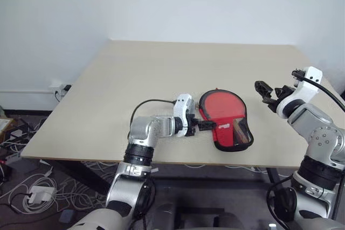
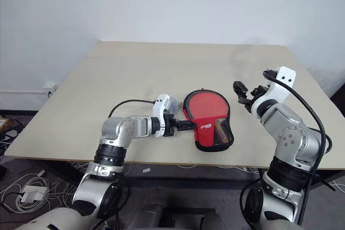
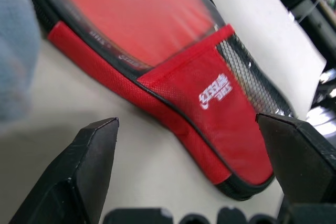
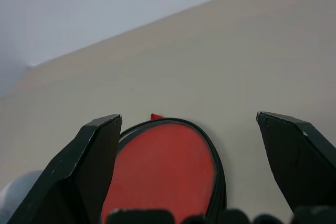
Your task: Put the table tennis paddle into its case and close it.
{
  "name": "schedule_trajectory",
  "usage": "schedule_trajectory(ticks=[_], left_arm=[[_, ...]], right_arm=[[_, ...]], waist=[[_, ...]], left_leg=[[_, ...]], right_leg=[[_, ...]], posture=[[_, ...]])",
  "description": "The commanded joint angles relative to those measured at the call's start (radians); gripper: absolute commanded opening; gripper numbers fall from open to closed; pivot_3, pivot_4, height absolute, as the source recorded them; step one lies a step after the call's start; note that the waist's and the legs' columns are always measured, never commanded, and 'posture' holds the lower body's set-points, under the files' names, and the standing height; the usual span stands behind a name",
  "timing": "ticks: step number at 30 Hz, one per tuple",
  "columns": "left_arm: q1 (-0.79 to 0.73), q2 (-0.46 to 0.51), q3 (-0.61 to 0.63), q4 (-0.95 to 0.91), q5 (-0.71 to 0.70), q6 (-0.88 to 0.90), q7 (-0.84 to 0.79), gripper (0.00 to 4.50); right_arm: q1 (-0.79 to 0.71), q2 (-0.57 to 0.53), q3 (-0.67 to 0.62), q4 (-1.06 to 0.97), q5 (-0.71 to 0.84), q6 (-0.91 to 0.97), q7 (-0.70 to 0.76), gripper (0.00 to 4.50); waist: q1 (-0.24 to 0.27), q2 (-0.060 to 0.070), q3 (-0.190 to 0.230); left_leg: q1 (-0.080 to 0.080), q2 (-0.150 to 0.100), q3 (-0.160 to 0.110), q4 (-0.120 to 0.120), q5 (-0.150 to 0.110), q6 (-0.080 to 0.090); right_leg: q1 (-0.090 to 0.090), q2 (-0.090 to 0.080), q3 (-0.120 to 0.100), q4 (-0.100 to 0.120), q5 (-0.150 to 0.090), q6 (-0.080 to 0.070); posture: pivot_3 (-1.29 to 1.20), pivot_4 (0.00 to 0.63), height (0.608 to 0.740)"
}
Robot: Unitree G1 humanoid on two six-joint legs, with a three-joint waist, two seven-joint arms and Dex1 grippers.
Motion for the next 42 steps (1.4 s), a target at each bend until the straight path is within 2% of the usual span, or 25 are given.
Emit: schedule_trajectory(ticks=[1,6,12,21,25,36,39,42], left_arm=[[-0.056,-0.065,0.041,0.025,-0.052,0.061,0.04,4.48],[-0.116,-0.16,0.097,0.148,-0.077,0.141,0.099,4.48],[-0.132,-0.184,0.096,0.238,-0.085,0.147,0.144,4.48],[-0.116,-0.091,0.152,0.087,-0.125,0.281,0.203,4.48],[-0.105,-0.084,0.17,0.063,-0.124,0.31,0.219,4.48],[-0.131,-0.17,0.184,0.254,-0.102,0.178,0.241,4.48],[-0.149,-0.187,0.187,0.313,-0.107,0.151,0.246,4.48],[-0.161,-0.194,0.191,0.344,-0.117,0.147,0.249,4.48]], right_arm=[[-0.011,-0.015,0.0,-0.003,0.006,-0.033,-0.007,4.47],[-0.007,-0.019,-0.001,-0.006,0.017,-0.033,-0.012,4.47],[0.007,-0.02,-0.018,-0.014,0.02,-0.031,-0.028,4.47],[0.033,0.004,-0.017,-0.041,0.036,-0.027,-0.047,4.47],[0.035,0.005,-0.007,-0.04,0.035,-0.032,-0.048,4.47],[0.054,-0.018,0.041,-0.016,0.013,-0.058,-0.046,4.47],[0.081,-0.044,0.069,-0.005,0.02,-0.031,-0.02,4.47],[0.158,-0.114,0.139,-0.032,0.033,-0.017,0.073,4.47]], waist=[[0.0,0.0,0.0],[-0.003,0.0,0.0],[-0.003,0.0,0.0],[-0.002,0.0,0.0],[-0.002,0.0,0.0],[0.004,0.0,0.0],[0.008,-0.001,-0.001],[0.013,-0.002,-0.001]], left_leg=[[0.0,-0.001,0.0,0.0,0.0,0.0],[0.0,-0.001,0.0,0.0,0.0,0.0],[0.0,-0.001,0.0,-0.001,0.0,-0.001],[0.0,-0.001,0.0,-0.001,0.0,-0.002],[0.0,-0.001,0.0,-0.001,0.0,-0.002],[0.0,-0.002,-0.001,-0.001,-0.002,-0.005],[0.0,-0.002,-0.002,0.0,-0.002,-0.005],[0.0,-0.002,-0.003,0.001,-0.002,-0.005]], right_leg=[[0.0,0.0,0.0,0.0,0.0,0.0],[0.0,0.0,0.0,0.0,0.0,0.0],[0.0,0.001,0.0,0.0,0.0,0.0],[-0.001,0.0,0.0,0.0,0.0,0.0],[-0.001,0.0,0.0,0.0,0.0,0.0],[0.0,0.0,-0.001,0.0,0.0,0.0],[0.002,-0.001,-0.002,-0.001,0.0,0.0],[0.003,-0.002,-0.003,-0.001,0.0,0.0]], posture=[[0.0,0.0,0.715],[0.0,0.0,0.715],[0.0,0.0,0.715],[0.0,0.0,0.715],[0.0,0.0,0.715],[0.0,0.0,0.715],[0.0,0.0,0.715],[0.0,0.0,0.715]])
